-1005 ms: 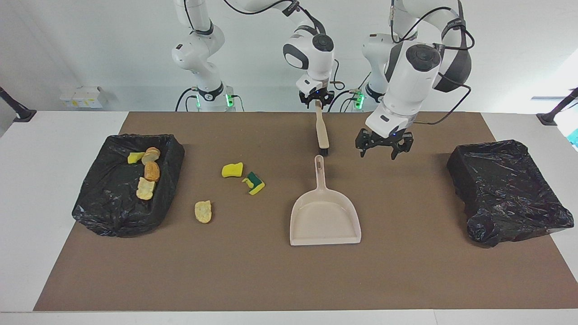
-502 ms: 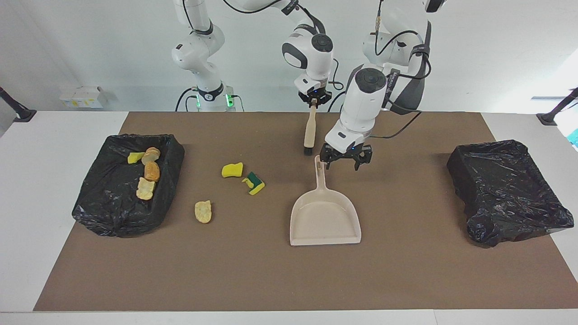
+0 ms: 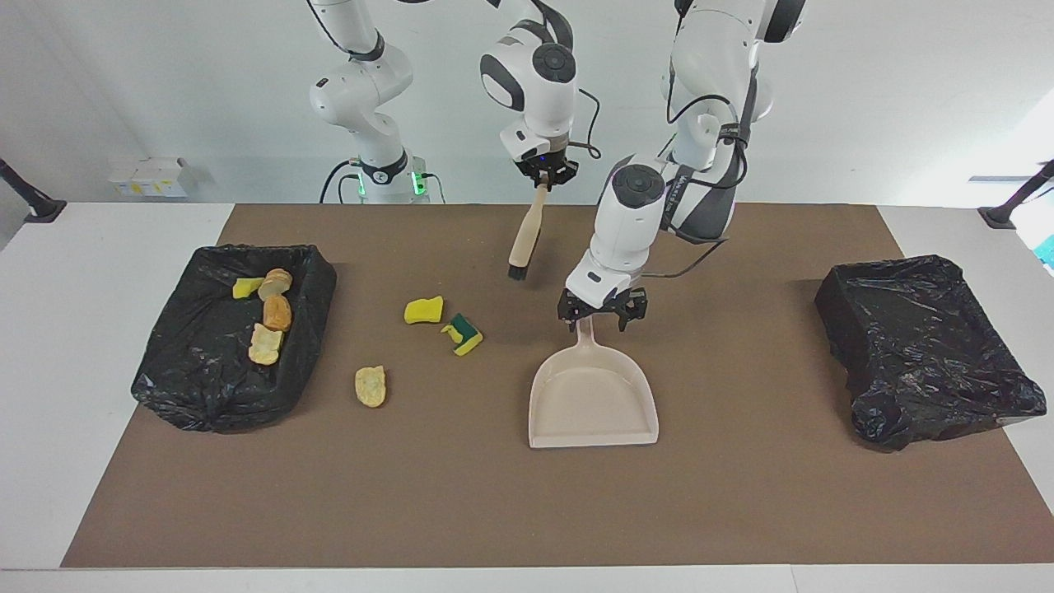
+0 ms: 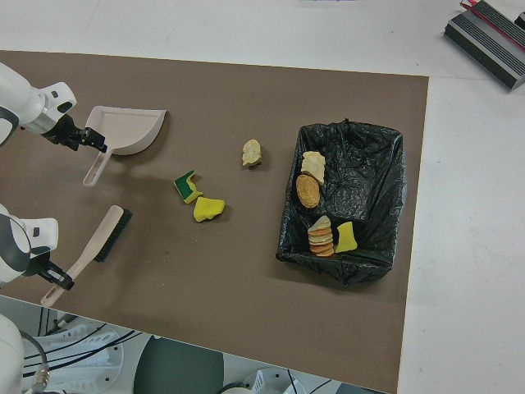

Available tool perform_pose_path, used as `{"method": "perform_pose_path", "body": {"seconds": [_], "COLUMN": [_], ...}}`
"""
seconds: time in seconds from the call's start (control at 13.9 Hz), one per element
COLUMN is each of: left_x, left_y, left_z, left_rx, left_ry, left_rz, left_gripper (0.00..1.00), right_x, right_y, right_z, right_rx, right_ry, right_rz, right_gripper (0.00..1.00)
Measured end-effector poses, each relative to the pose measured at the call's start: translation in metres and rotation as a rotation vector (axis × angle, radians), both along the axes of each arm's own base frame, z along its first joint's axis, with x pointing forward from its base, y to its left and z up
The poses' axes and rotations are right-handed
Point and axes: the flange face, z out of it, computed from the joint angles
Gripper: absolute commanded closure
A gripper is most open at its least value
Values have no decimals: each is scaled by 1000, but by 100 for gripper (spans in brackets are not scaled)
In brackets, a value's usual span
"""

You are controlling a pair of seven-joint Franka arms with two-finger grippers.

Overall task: Sweep and dump trash in bin
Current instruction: 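Grasp the dustpan handle with the left gripper while the right gripper grasps the brush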

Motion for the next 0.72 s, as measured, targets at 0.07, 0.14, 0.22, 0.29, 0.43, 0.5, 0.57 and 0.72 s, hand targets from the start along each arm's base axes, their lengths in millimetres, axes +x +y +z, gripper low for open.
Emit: {"method": "perform_pose_path", "body": {"seconds": [0.07,0.14,0.22,0.29,0.43,0.5,0.57,0.72], "left_x": [-3,-7,-10,-12,-15,-15,-15,-15], "left_y": [-5,-9,-11,-11,-10,-9,-9,-9], "left_z": [-3,-5,-9,-13,-18,-19,-20,-20], "left_rx": [2,4,8,13,19,20,21,22], "left_ry": [5,9,15,22,31,32,33,34], "left_rz": [4,8,8,6,6,7,7,7], "left_gripper": [0,0,0,0,13,25,42,74], "right_x": [6,13,22,34,59,70,79,94], "right_y": [-8,-16,-25,-37,-63,-76,-91,-119], "right_z": [3,5,6,8,7,6,4,-1], "right_rx": [-4,-5,-6,-9,-5,-9,-30,-92], "right_ry": [4,6,7,10,11,9,7,-4], "right_rz": [-20,-40,-66,-100,-140,-133,-115,-40], "right_gripper": [100,100,100,100,100,100,100,100]}}
